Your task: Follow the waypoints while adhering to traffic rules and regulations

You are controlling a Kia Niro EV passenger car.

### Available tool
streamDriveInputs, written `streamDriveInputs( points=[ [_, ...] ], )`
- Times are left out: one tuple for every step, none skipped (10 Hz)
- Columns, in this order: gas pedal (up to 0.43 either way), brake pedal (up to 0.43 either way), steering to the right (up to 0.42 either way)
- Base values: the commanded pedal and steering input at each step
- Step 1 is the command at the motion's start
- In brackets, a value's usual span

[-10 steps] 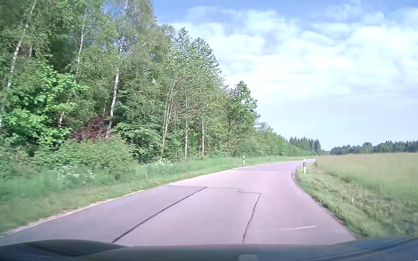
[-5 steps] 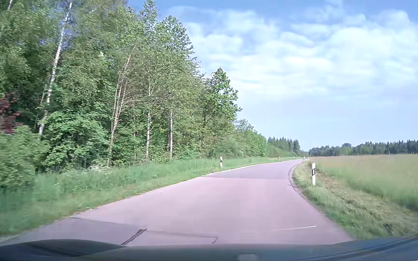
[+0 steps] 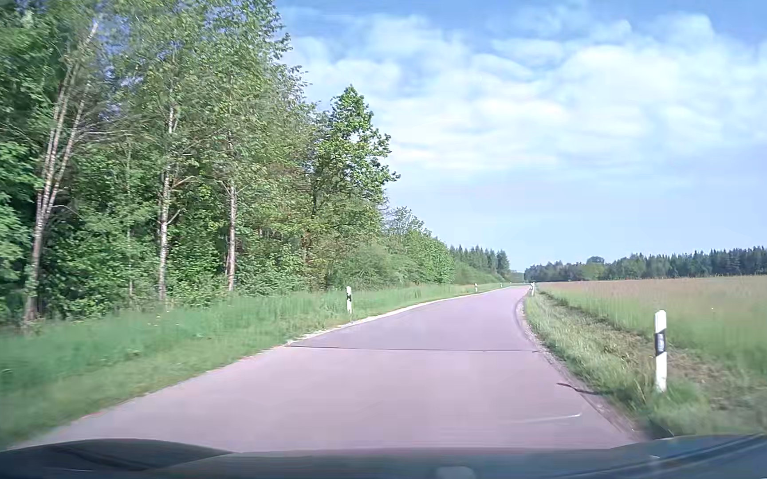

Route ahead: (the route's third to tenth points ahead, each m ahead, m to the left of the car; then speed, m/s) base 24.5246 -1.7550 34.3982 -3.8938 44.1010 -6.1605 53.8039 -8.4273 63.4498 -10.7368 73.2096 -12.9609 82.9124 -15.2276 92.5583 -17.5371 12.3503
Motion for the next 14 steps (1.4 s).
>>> streamDriveInputs(
  points=[
    [0.177, 0.0, 0.063],
    [0.177, 0.0, 0.061],
    [0.177, 0.0, 0.06],
    [0.177, 0.0, 0.059],
    [0.177, 0.0, 0.055],
    [0.177, 0.0, 0.05],
    [0.177, 0.0, 0.041],
    [0.177, 0.0, 0.034],
    [0.177, 0.0, 0.029],
    [0.177, 0.0, 0.026],
    [0.177, 0.0, 0.027],
    [0.177, 0.0, 0.029],
    [0.177, 0.0, 0.031],
    [0.189, 0.0, 0.032]
  ],
)
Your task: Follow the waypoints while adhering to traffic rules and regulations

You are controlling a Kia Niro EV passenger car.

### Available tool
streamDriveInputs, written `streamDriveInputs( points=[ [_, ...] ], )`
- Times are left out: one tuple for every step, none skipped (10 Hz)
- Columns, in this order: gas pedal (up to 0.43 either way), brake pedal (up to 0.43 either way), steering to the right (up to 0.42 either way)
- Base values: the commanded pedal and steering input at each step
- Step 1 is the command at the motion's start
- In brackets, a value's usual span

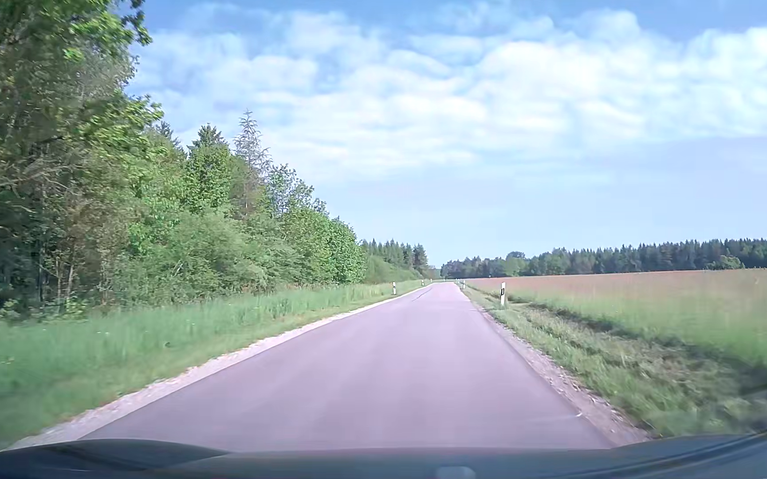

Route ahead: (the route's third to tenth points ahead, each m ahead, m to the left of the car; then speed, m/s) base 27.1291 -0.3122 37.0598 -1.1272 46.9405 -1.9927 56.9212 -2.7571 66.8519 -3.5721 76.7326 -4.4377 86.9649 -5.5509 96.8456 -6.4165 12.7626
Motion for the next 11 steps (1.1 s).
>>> streamDriveInputs(
  points=[
    [0.189, 0.0, 0.032],
    [0.189, 0.0, 0.031],
    [0.189, 0.0, 0.03],
    [0.189, 0.0, 0.027],
    [0.189, 0.0, 0.023],
    [0.189, 0.0, 0.017],
    [0.189, 0.0, 0.013],
    [0.197, 0.0, 0.012],
    [0.209, 0.0, 0.011],
    [0.22, 0.0, 0.011],
    [0.22, 0.0, 0.009]
  ],
)
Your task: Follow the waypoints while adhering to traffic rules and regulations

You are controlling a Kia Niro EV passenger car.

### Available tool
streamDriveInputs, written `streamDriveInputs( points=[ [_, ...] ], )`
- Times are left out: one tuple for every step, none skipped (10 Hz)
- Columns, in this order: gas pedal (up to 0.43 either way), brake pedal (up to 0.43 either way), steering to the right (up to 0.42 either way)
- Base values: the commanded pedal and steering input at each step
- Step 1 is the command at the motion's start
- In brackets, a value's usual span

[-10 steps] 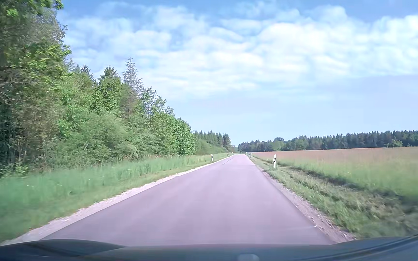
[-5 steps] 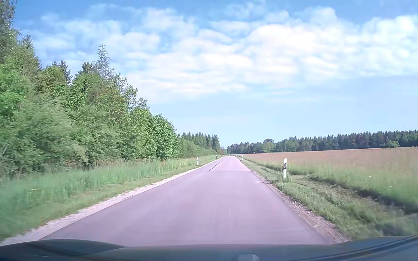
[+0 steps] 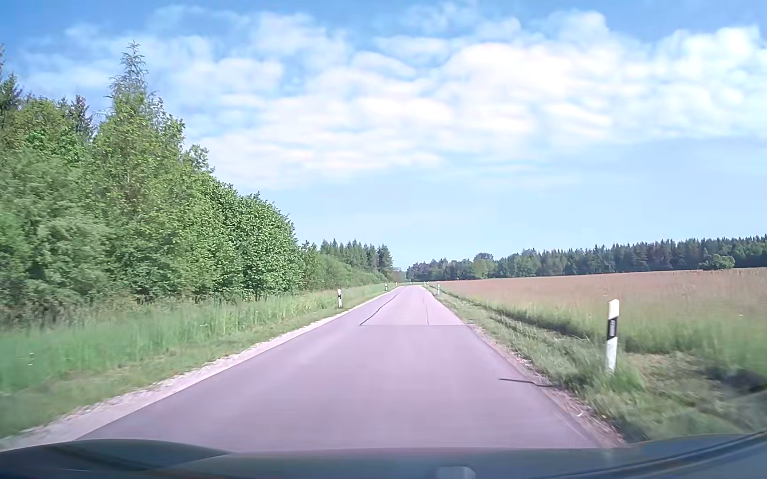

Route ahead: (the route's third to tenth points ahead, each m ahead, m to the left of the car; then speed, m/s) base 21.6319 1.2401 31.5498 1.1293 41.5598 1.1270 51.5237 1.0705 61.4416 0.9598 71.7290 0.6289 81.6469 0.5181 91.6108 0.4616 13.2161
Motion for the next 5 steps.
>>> streamDriveInputs(
  points=[
    [0.228, 0.0, 0.007],
    [0.228, 0.0, 0.006],
    [0.228, 0.0, 0.006],
    [0.228, 0.0, 0.006],
    [0.228, 0.0, 0.006]
  ],
)
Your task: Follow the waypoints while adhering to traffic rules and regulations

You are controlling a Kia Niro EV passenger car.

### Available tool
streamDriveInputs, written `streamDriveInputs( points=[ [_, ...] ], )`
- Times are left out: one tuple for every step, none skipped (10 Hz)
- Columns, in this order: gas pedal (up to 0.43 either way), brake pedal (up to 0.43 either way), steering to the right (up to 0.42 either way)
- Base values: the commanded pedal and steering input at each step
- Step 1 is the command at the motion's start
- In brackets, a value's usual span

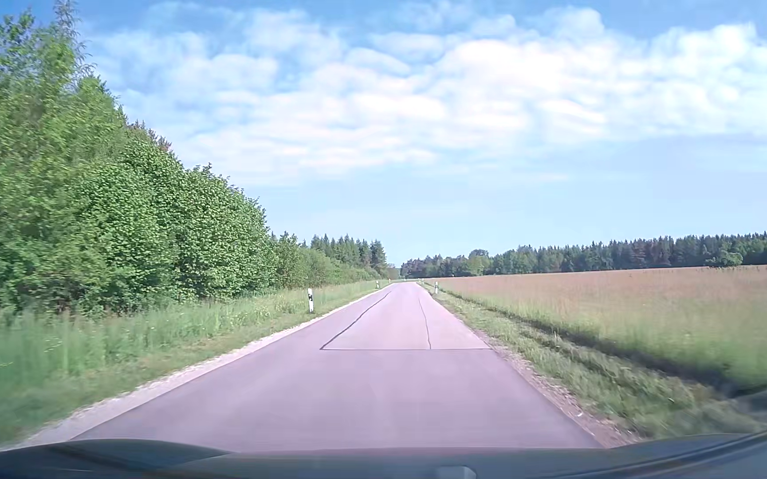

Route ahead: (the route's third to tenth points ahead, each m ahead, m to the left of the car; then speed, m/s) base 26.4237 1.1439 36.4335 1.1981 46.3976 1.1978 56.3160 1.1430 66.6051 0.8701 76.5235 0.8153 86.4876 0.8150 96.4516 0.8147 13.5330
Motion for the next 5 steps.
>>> streamDriveInputs(
  points=[
    [0.228, 0.0, 0.005],
    [0.228, 0.0, 0.004],
    [0.228, 0.0, 0.002],
    [0.228, 0.0, 0.0],
    [0.228, 0.0, -0.004]
  ],
)
